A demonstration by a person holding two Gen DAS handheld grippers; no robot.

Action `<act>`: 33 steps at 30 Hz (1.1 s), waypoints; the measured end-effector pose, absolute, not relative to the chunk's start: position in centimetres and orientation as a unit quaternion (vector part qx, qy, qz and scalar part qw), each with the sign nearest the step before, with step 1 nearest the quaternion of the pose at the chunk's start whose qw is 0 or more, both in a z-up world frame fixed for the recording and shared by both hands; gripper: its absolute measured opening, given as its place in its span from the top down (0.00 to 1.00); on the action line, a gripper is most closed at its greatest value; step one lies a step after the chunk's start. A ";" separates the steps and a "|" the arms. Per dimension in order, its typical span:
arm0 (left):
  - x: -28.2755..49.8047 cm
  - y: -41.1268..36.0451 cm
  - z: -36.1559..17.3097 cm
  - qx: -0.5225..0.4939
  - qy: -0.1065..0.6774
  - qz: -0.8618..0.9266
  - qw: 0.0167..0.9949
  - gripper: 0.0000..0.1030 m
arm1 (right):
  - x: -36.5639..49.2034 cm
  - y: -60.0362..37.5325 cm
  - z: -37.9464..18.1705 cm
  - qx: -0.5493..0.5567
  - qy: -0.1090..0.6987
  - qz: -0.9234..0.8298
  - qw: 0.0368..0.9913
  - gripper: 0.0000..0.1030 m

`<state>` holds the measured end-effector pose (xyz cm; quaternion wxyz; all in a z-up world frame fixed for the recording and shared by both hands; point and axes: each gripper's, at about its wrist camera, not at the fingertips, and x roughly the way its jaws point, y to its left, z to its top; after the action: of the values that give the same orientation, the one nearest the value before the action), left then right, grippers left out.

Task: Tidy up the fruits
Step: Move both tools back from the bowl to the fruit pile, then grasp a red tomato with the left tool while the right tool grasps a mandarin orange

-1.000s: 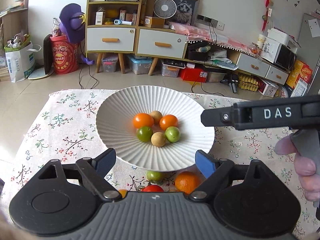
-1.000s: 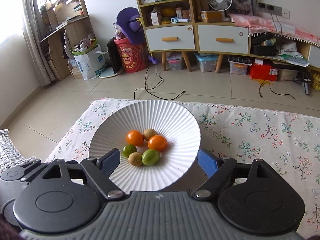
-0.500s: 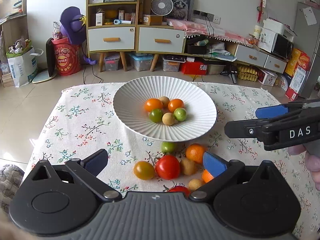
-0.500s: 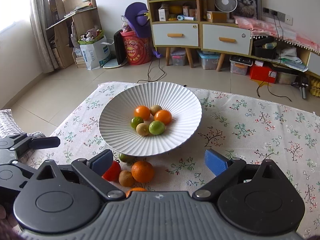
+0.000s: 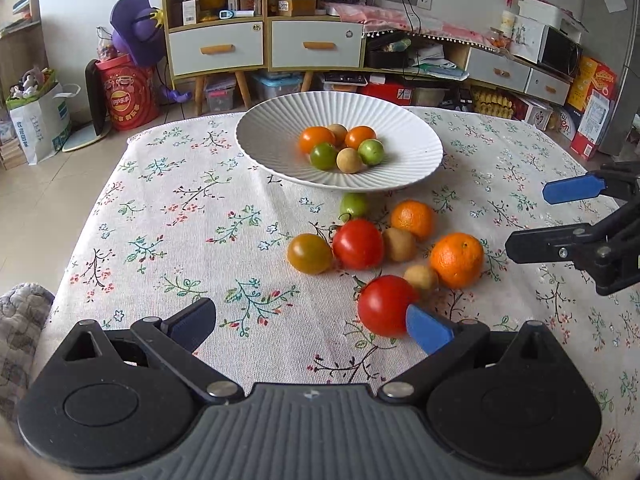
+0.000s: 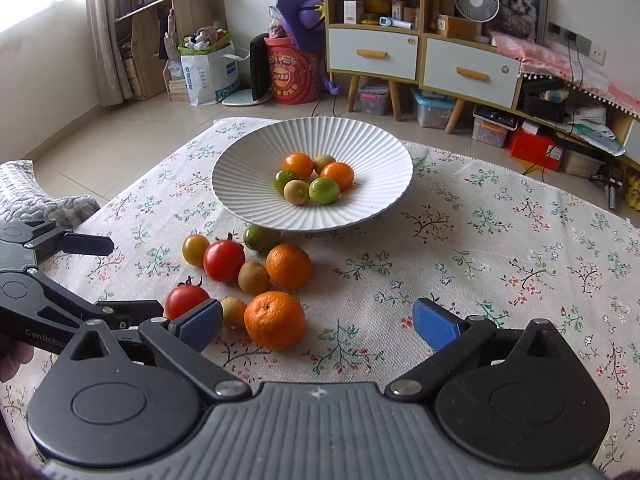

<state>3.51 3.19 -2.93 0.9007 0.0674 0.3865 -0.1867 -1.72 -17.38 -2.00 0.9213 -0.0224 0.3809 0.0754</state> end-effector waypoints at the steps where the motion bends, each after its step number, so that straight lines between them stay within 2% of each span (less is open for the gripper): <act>1: 3.4 3.1 -3.0 0.067 0.387 -0.188 0.900 0.07 | -1.8 -17.4 -2.2 -0.025 0.383 0.076 0.920 0.02; 21: 2.5 0.1 -5.3 0.118 0.410 -0.212 0.879 0.07 | -2.2 -17.0 -4.7 -0.067 0.416 0.084 0.903 0.02; 33: 3.0 -0.7 -5.3 0.112 0.393 -0.224 0.885 0.07 | -2.1 -17.4 -4.9 -0.070 0.420 0.075 0.902 0.02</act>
<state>3.02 -0.72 -5.26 0.8846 0.1125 0.3933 -0.2240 -2.08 -17.39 -4.91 0.9018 -0.0697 0.4199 0.0754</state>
